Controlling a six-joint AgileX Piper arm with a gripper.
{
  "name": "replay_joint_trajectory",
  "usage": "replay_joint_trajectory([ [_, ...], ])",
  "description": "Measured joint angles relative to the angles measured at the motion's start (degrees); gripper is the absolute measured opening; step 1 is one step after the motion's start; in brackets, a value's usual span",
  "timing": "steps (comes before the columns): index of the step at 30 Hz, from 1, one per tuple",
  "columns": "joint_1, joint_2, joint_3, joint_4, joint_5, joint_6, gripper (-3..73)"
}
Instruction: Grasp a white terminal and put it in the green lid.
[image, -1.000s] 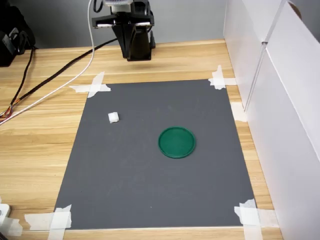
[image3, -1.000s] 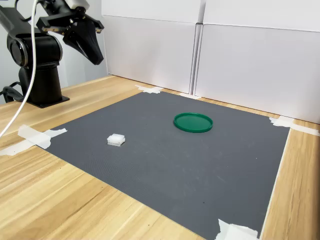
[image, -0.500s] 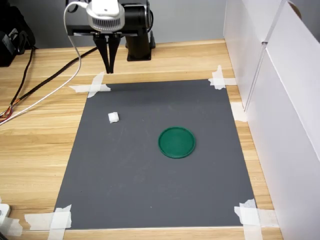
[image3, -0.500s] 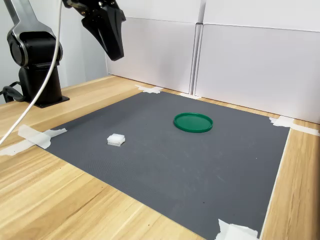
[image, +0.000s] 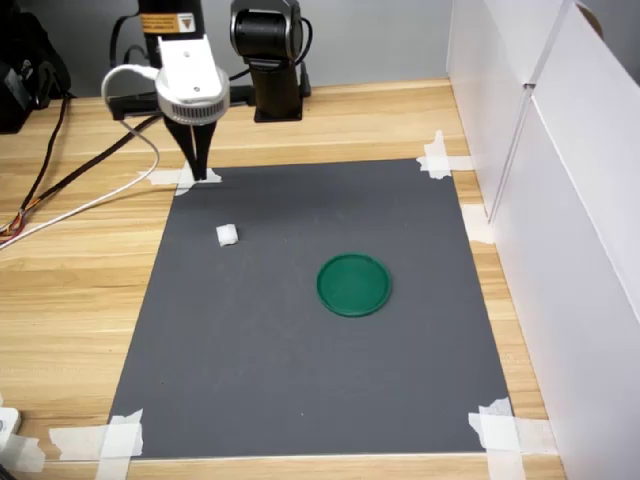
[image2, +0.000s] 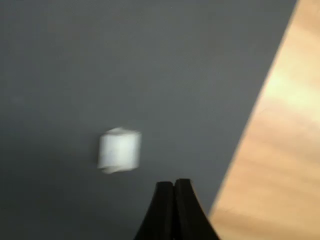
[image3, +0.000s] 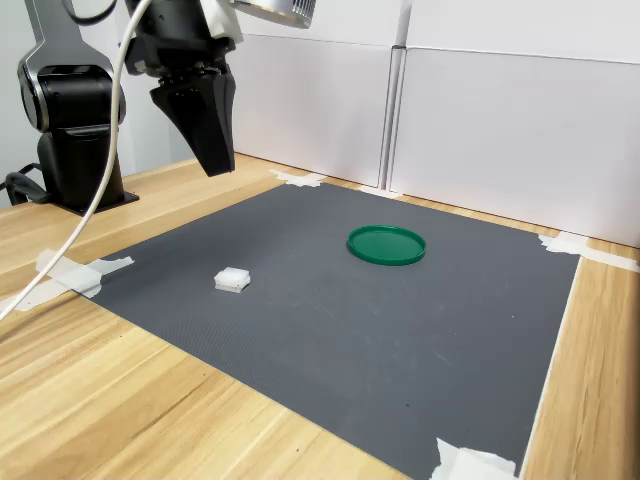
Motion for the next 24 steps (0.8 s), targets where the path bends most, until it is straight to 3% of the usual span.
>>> replay_joint_trajectory([
  [4,-1.6,2.9,-1.4,1.7,0.3,-14.1,-2.1],
  [8,-4.1,4.9,-3.0,5.8,6.9,-26.8,-2.1],
  [12,-6.0,5.2,-4.3,11.3,13.6,-35.8,-2.1],
  [16,-6.4,5.3,-5.0,12.0,15.5,-39.4,-0.5],
  [20,-6.4,5.5,-5.5,11.6,15.8,-40.4,7.3],
  [24,-6.4,5.5,-5.6,10.8,16.3,-38.9,24.4],
])
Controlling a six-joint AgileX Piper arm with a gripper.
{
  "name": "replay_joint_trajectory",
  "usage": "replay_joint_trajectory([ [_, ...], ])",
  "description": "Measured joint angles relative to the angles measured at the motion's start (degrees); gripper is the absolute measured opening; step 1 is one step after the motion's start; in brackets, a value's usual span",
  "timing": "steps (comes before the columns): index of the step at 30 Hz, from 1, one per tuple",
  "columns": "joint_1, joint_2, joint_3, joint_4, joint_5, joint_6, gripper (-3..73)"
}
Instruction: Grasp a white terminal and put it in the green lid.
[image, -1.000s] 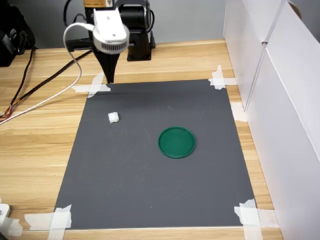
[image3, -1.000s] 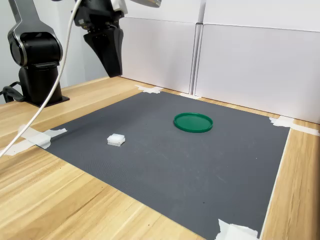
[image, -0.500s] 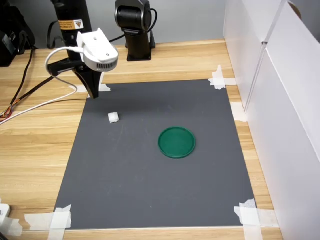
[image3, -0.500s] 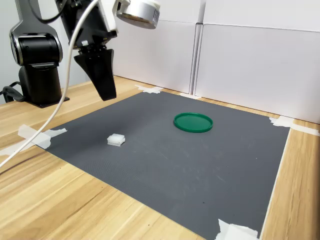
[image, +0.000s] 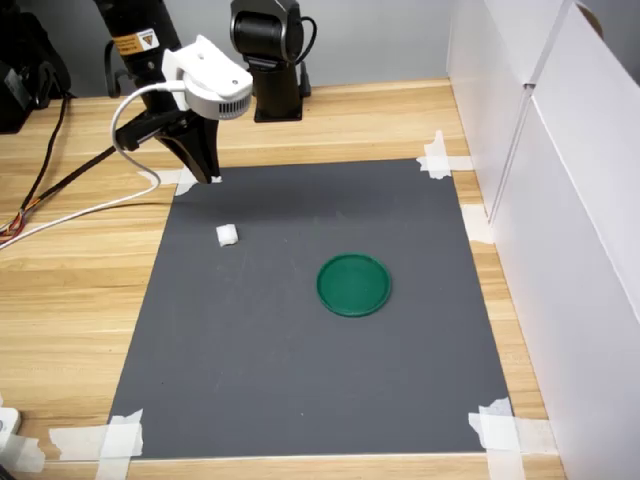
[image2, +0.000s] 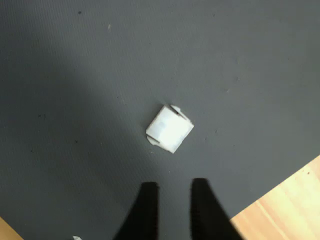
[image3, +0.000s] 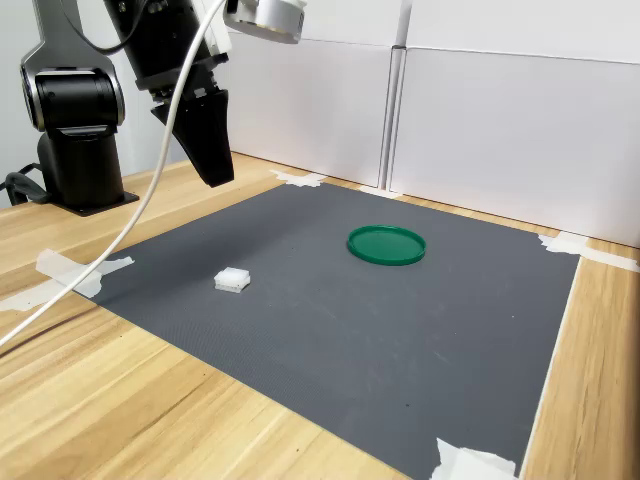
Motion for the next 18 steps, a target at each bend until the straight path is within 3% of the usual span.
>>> replay_joint_trajectory([
  [3,0.2,0.0,0.0,-0.9,-0.8,5.0,40.4],
  [8,4.3,0.0,0.0,-8.1,-1.1,16.1,58.7],
  [12,6.4,0.0,0.0,-10.4,-1.1,24.7,63.2],
  [18,6.4,0.0,0.0,-9.7,1.0,26.6,63.5],
])
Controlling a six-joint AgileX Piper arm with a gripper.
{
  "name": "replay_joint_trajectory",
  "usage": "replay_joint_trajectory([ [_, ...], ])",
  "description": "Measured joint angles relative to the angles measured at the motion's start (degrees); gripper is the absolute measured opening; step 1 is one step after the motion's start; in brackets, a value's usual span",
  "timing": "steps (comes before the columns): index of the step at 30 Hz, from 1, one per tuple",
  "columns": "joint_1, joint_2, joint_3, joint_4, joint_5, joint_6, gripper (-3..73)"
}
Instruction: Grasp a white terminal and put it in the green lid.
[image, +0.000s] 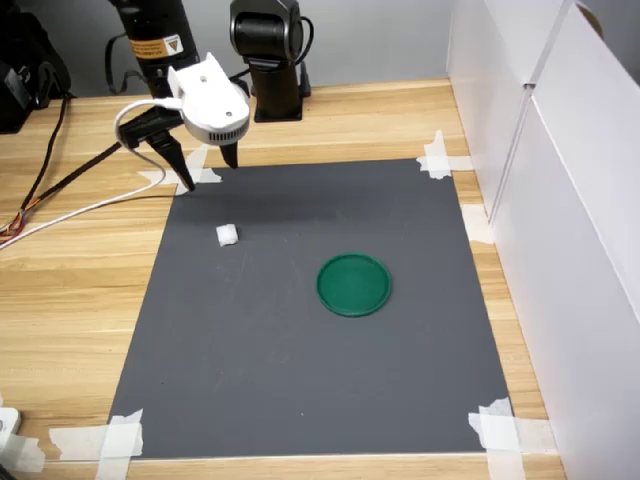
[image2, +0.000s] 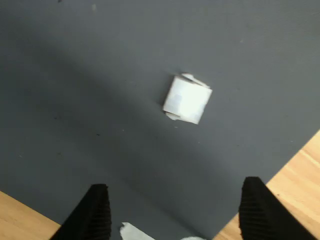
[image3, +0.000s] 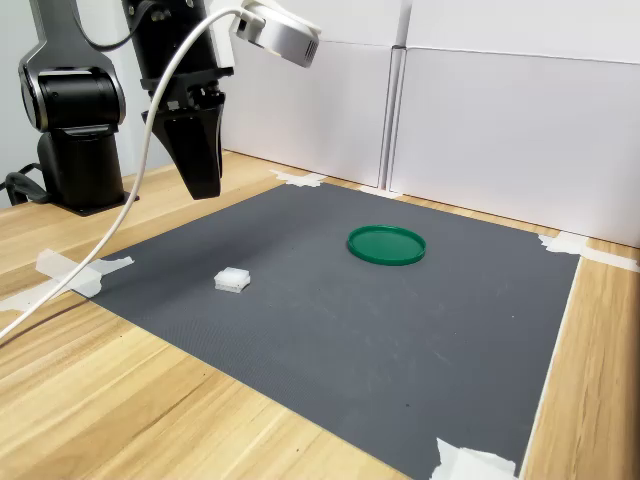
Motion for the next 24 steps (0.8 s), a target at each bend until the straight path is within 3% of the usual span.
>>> replay_joint_trajectory([
  [7,0.0,0.4,0.0,1.8,-1.8,4.5,63.5],
  [15,0.0,5.5,0.0,0.8,-2.4,9.8,63.5],
  [24,0.0,9.1,0.0,0.5,-5.1,8.2,63.3],
])
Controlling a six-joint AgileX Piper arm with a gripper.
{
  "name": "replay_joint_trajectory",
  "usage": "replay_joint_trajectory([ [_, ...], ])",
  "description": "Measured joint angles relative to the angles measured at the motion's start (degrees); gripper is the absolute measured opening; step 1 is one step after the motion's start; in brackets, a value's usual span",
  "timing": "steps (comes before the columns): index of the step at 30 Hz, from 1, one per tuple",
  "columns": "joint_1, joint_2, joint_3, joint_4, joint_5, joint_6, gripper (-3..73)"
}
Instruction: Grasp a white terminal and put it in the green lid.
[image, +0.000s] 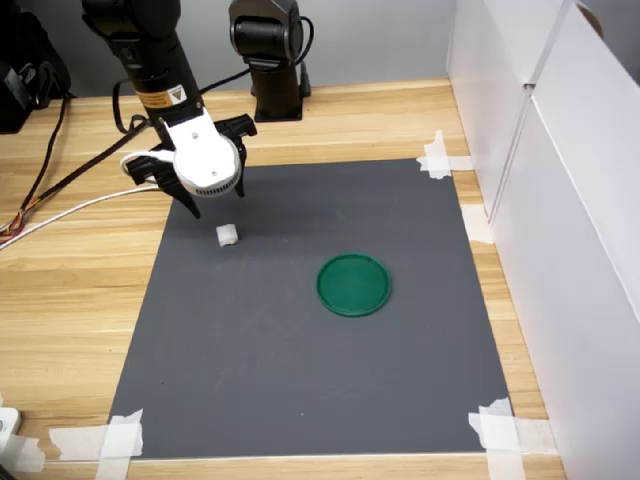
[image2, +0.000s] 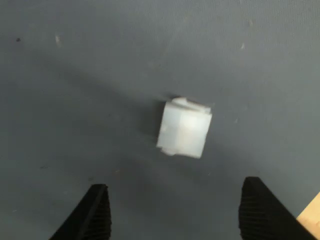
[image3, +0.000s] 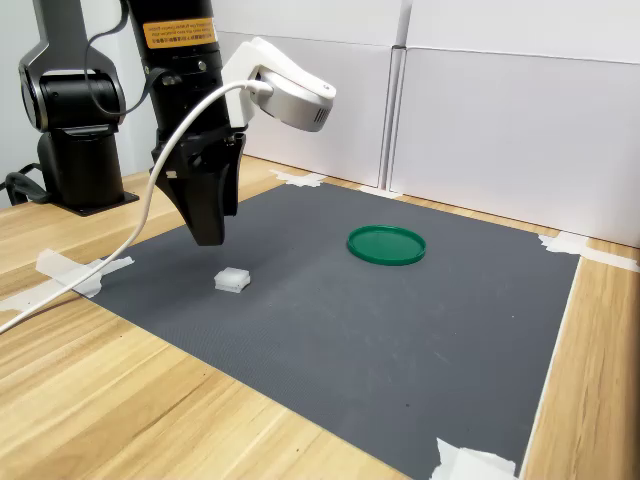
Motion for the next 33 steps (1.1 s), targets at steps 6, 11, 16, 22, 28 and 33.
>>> replay_joint_trajectory([
  [6,0.0,1.6,0.0,0.0,-1.1,-1.9,62.6],
  [11,0.0,2.3,0.0,0.0,-1.5,0.1,62.6],
  [16,0.0,2.7,0.0,0.0,-2.0,2.1,62.3],
  [22,0.7,4.6,0.0,-0.5,-2.4,2.3,62.3],
  [28,5.2,5.5,0.0,-3.1,-3.7,6.1,62.3],
  [33,5.5,5.5,0.0,-5.2,-4.8,9.5,62.3],
])
